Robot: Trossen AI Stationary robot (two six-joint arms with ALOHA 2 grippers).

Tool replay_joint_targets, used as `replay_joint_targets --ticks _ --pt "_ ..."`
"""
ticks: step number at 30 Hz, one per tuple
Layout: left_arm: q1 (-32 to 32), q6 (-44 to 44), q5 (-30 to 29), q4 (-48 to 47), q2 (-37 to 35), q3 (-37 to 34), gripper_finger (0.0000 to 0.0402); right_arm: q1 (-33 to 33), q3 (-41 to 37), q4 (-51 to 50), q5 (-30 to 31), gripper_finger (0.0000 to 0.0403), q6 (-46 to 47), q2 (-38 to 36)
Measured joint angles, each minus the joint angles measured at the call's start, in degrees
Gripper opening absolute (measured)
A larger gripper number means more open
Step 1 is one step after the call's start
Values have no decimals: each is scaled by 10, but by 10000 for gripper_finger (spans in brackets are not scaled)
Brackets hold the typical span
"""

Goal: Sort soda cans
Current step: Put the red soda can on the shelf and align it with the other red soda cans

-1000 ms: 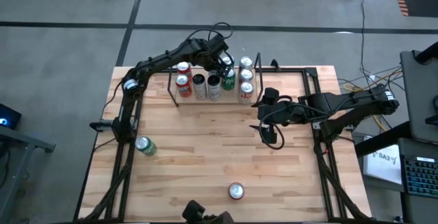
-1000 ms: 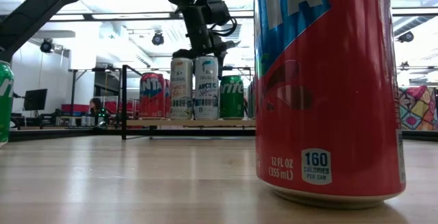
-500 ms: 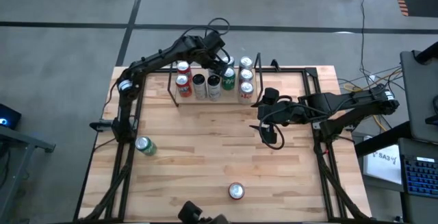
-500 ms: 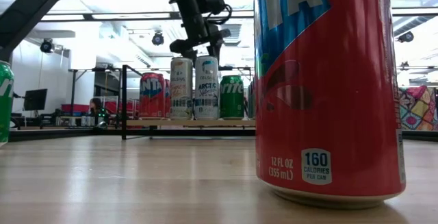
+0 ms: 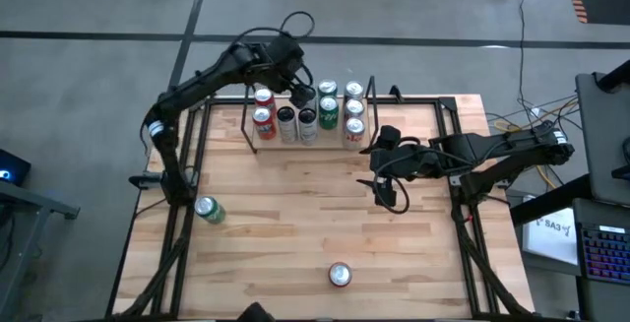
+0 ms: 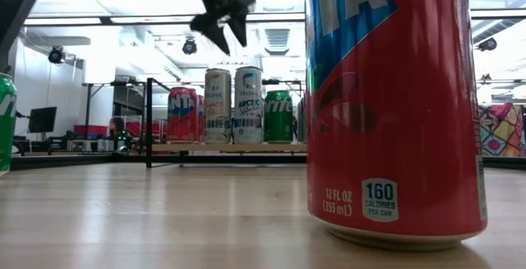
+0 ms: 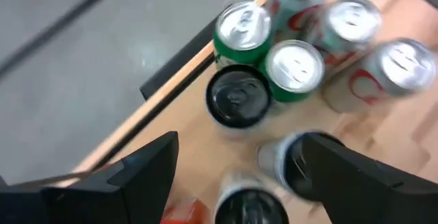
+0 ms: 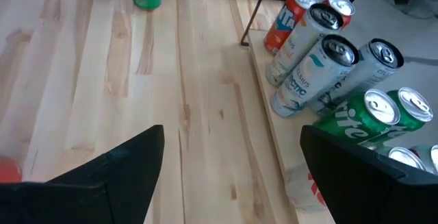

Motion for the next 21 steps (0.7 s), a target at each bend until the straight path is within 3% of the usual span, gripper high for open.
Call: replay_joint_targets --ticks 5,8,18,21 --pt "-50 57 -18 15 -59 -19 275 0 -7 51 0 329 1 0" --pt "-113 80 -35 76 -108 -71 251 0 -19 92 0 329 -1 0" --pt "-383 111 -84 355 -294 -368 144 0 -129 309 -3 329 -28 1" --pt "-447 134 -111 445 -341 -460 120 0 -173 386 -34 329 -41 1"
